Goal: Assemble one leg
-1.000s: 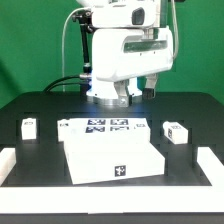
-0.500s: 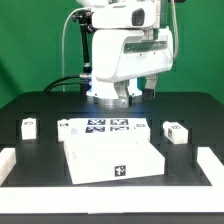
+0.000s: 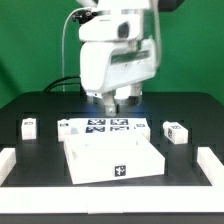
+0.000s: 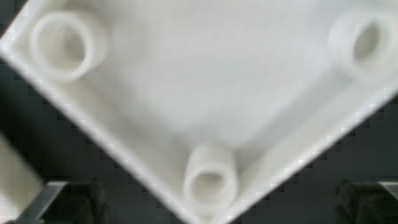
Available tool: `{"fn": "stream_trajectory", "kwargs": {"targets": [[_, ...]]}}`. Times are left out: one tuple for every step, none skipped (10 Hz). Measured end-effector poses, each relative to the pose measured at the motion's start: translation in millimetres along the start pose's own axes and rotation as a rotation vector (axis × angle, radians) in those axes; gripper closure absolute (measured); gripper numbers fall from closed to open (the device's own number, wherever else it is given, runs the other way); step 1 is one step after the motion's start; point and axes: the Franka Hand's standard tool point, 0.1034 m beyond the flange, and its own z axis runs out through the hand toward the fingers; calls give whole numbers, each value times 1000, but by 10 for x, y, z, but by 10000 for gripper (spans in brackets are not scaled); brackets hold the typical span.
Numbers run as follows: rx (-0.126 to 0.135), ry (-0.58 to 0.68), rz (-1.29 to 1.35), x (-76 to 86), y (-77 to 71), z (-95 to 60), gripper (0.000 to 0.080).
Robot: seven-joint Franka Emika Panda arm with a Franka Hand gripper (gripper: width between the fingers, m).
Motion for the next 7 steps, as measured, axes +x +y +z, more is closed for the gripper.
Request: {"fn": "stream_trajectory", "kwargs": {"targets": [[1, -8, -115, -68, -17, 47, 150], [3, -25, -197, -72, -31, 84, 150], [2, -24, -173, -72, -27, 79, 150], [3, -24, -173, -74, -28, 82, 150], [3, -24, -173, -75, -28, 82, 150], [3, -24, -173, -75, -28, 82, 150], [3, -24, -173, -75, -29, 83, 150]]}}
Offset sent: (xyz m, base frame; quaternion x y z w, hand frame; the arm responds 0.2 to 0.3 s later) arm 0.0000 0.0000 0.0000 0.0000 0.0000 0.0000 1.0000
